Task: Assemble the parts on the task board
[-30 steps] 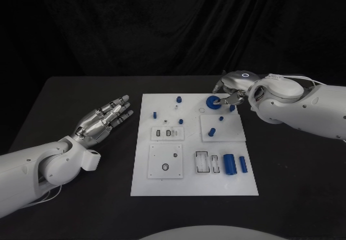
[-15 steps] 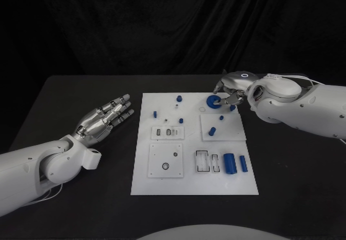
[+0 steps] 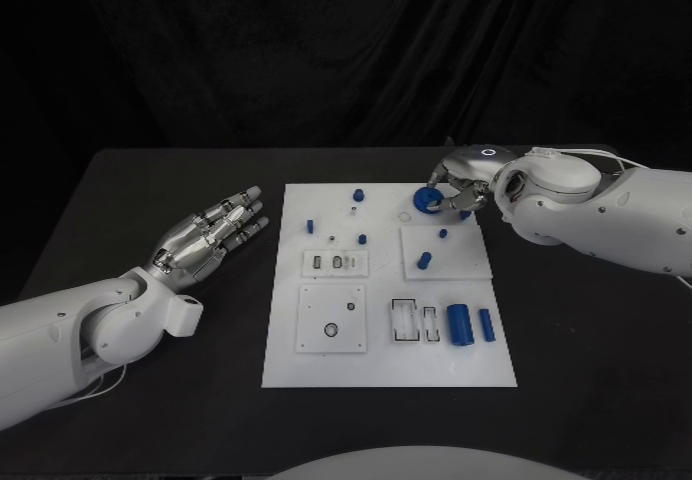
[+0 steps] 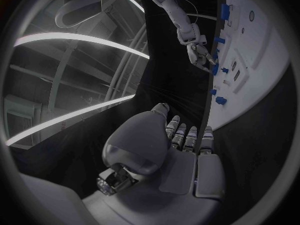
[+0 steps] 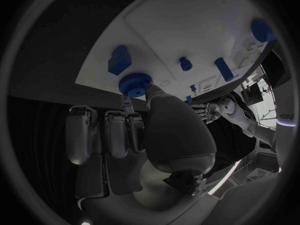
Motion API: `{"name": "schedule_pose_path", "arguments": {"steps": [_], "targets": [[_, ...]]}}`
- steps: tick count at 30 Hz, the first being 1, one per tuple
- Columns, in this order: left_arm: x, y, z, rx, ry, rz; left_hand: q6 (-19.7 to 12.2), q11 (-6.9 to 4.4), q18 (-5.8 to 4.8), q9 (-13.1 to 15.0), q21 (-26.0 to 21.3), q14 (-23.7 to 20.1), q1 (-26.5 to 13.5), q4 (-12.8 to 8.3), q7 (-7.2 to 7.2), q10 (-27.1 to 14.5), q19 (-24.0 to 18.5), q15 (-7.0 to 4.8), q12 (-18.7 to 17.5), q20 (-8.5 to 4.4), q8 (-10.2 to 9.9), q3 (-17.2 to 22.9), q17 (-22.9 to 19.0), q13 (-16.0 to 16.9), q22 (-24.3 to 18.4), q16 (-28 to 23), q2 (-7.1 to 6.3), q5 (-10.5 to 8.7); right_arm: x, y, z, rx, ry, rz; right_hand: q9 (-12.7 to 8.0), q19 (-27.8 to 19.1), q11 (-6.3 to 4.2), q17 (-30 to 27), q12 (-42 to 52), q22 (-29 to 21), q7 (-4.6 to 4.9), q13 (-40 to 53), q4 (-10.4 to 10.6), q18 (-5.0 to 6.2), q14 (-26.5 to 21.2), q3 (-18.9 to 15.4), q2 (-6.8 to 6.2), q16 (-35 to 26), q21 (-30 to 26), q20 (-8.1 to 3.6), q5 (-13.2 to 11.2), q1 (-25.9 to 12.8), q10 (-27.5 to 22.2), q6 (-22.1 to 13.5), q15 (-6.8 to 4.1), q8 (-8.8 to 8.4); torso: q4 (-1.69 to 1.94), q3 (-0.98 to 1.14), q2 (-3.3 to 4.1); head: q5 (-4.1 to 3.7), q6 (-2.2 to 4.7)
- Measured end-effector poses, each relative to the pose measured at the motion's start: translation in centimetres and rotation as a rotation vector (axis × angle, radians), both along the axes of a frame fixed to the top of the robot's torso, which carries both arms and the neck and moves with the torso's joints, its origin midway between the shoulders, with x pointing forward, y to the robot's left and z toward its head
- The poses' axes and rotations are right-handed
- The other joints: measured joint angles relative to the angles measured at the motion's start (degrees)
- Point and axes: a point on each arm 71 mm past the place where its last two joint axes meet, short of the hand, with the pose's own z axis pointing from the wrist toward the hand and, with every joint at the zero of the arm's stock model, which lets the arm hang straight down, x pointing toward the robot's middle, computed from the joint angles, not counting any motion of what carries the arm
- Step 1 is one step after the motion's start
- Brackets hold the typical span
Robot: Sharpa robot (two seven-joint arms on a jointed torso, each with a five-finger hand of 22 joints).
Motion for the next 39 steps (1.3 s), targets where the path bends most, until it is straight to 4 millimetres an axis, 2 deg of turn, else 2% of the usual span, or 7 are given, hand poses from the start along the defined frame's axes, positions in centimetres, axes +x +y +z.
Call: {"name": "schedule_pose_path", "arguments": {"steps": [7, 14, 18, 20, 21, 27, 39], "targets": [[0.0, 0.0, -0.1, 0.0, 0.001, -0.002, 0.0, 0.0, 0.0, 0.0, 0.0, 0.0, 0.0, 0.0, 0.0, 0.0, 0.0, 0.0, 0.0, 0.0, 0.0, 0.0, 0.0, 0.0, 0.0, 0.0, 0.0, 0.0, 0.2, 0.3, 0.1, 0.004, -0.005, 0.006, 0.41, -0.25, -0.33, 0.0, 0.0, 0.0, -0.37, -0.01, -3.0, 0.0, 0.21, 1.32, -0.16, -0.23, -0.39, -0.25, 6.87, 2.42, 0.31, 3.73, -0.21, 2.42, 0.01, 0.02, 0.01, -0.03, -0.19], [0.0, 0.0, -0.1, -0.002, 0.002, -0.004, 0.0, 0.0, 0.0, 0.0, 0.0, 0.0, 0.0, -0.16, 0.0, 0.0, 0.0, 0.0, 0.0, 0.0, 0.0, 0.16, -0.01, 0.0, -0.01, 0.0, 0.0, 0.0, 0.0, 0.4, 0.1, 0.019, -0.017, 0.023, 0.27, 0.0, -1.66, 0.0, 0.0, -0.01, 0.77, -0.01, -4.84, 0.0, 0.24, 0.94, 0.18, -0.23, -0.39, -1.24, 14.33, 5.37, 0.2, 4.86, -1.4, 3.27, 0.03, 0.02, 0.03, 0.07, -0.21], [0.0, 0.1, -0.1, -0.001, 0.002, -0.003, 0.0, 0.0, 0.0, -0.01, 0.0, 0.0, 0.0, -0.24, 0.0, 0.0, 0.0, 0.0, 0.0, 0.0, 0.0, 0.24, -0.01, 0.0, -0.01, 0.0, 0.0, 0.0, -0.4, 0.4, 0.1, 0.038, -0.036, 0.039, -1.89, 0.21, -1.67, -0.01, 0.0, -0.01, 0.82, -0.01, -5.27, 0.01, 0.2, 0.59, 0.73, -0.23, -0.39, -1.45, 14.83, 6.74, 0.19, 4.92, -1.44, 3.27, 0.02, 0.01, 0.03, 0.2, -0.04], [0.0, 0.1, -0.1, -0.001, 0.002, -0.002, 0.0, 0.0, 0.0, -0.01, 0.0, 0.0, 0.0, -0.24, 0.0, 0.0, 0.0, 0.0, 0.0, 0.0, 0.0, 0.24, -0.01, 0.0, -0.01, 0.0, 0.0, 0.0, -0.6, 0.5, 0.1, 0.047, -0.045, 0.049, -2.14, 0.2, -1.67, -0.01, 0.0, -0.01, 0.84, -0.01, -7.57, 0.01, 0.19, 2.73, 0.79, -0.23, -0.39, -1.45, 14.84, 6.8, 0.19, 4.93, -1.45, 3.27, 0.02, 0.01, 0.03, 0.25, 0.03], [0.0, 0.1, -0.1, -0.001, 0.002, -0.002, 0.0, 0.0, 0.0, 0.0, 0.0, 0.0, 0.0, -0.24, 0.0, 0.0, 0.0, 0.0, 0.0, 0.0, 0.0, 0.24, -0.02, 0.0, -0.01, 0.0, 0.0, 0.0, -0.8, 0.6, 0.1, 0.053, -0.05, 0.058, -4.86, 0.2, -1.67, -0.01, 0.0, -0.01, 0.84, -0.01, -8.36, 0.01, 0.19, 3.37, 0.79, -0.23, -0.31, -1.45, 14.83, 6.8, 0.18, 4.93, -1.45, 3.27, 0.01, 0.01, 0.04, 0.29, 0.04], [0.0, 0.2, -0.1, -0.001, 0.003, -0.001, 0.0, 0.0, 0.0, -0.01, 0.0, 0.21, 0.0, -0.24, 0.0, 0.0, 0.0, 0.21, 0.0, 0.0, 0.0, 0.24, -0.02, 0.0, 0.04, 0.0, 0.0, 0.0, -1.4, 2.5, 1.0, 0.082, -0.081, 0.119, -4.88, 0.21, -1.68, -0.01, 0.0, -0.01, 0.84, -0.01, -8.66, 0.01, 0.19, 3.51, 0.86, -0.23, -0.17, -1.44, 14.83, 6.72, 0.18, 4.94, -1.46, 3.29, -0.01, -0.03, 0.04, 0.31, 0.07], [0.1, -0.2, -0.1, -0.003, 0.003, -0.008, 0.0, 0.0, 0.0, -0.01, 0.0, 0.21, 0.0, -0.24, 0.0, 0.0, 0.0, 0.21, 0.0, 0.0, 0.0, 0.23, 0.02, 0.0, 0.04, 0.0, 0.0, 0.0, -1.6, 9.2, 2.2, 0.11, -0.106, 0.28, -4.88, 0.2, -1.76, -0.01, 0.0, -0.02, -0.09, -0.01, -8.47, 0.01, 0.1, 3.7, 1.66, -0.23, -0.17, -1.44, 15.33, 5.85, 0.09, 4.01, -1.55, 3.31, 0.19, -0.03, 0.05, -0.02, -0.01]]}}
